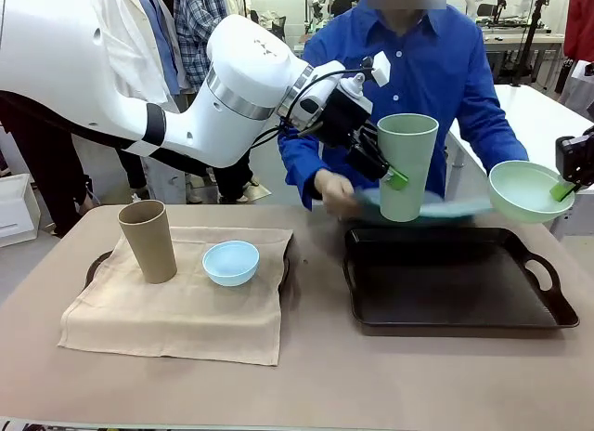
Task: Set up a tray with a mat and arrange the tableware.
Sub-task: Place the Picnic Bowl and Reusable plastic cup back onto the Handle tray in front of the human's position.
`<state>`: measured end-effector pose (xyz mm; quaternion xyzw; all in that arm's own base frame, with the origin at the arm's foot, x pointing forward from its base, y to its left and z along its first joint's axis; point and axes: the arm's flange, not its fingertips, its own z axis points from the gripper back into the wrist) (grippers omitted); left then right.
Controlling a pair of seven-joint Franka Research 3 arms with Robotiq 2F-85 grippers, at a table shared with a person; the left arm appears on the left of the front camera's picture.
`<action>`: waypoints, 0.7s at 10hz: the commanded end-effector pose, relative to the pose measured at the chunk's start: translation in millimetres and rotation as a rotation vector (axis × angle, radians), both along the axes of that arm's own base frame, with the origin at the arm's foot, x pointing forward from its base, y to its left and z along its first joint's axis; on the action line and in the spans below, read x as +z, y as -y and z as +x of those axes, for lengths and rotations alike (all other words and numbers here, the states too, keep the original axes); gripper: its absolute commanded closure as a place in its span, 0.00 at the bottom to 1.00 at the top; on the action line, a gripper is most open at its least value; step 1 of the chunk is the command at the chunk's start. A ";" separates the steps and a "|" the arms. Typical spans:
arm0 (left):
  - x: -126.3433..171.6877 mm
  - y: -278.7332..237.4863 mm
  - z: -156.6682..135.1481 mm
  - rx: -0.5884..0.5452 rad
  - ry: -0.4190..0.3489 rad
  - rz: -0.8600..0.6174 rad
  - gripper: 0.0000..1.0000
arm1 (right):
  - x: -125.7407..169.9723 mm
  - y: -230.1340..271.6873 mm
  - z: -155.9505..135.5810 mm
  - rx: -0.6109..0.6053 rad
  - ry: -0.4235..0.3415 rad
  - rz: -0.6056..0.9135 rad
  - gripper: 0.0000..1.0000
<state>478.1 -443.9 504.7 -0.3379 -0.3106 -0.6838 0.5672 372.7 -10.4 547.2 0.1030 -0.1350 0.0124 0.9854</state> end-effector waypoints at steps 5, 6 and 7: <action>2.2 -0.4 0.1 -0.006 -0.004 -0.011 1.00 | 1.9 0.0 0.0 0.000 0.003 0.000 1.00; 2.2 -0.4 0.1 -0.006 -0.004 -0.011 1.00 | 1.9 0.0 0.0 0.000 0.003 0.000 1.00; 2.2 -0.4 0.1 -0.006 -0.004 -0.011 1.00 | 1.9 0.0 0.0 0.000 0.003 0.000 1.00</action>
